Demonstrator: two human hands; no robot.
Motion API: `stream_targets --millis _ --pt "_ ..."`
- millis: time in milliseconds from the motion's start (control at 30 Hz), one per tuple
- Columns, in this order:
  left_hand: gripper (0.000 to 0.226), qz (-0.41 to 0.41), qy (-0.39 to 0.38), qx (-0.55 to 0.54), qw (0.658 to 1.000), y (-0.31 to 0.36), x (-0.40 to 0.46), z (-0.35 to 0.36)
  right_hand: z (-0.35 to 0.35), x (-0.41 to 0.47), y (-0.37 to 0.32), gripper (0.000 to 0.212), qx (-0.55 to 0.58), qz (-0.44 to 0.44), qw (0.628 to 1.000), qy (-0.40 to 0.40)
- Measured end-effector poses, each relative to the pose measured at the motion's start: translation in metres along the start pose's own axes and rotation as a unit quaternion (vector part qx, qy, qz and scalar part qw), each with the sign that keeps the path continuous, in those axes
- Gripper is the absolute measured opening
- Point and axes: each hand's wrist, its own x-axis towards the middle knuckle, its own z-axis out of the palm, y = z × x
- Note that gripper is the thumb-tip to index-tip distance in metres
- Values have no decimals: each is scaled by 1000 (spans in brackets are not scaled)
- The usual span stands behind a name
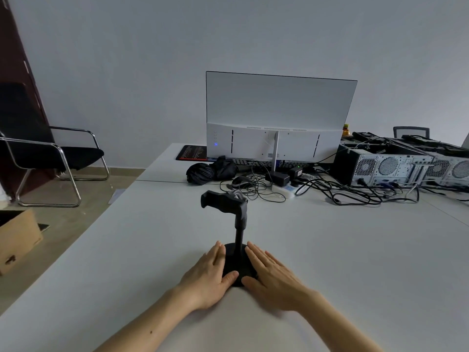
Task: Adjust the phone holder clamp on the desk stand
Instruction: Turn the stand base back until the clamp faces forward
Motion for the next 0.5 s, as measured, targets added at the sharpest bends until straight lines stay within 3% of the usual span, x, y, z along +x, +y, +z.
stream_targets --millis 500 --pt "83 -91 31 55 994 34 -9 10 -21 11 22 69 -43 -105 993 -38"
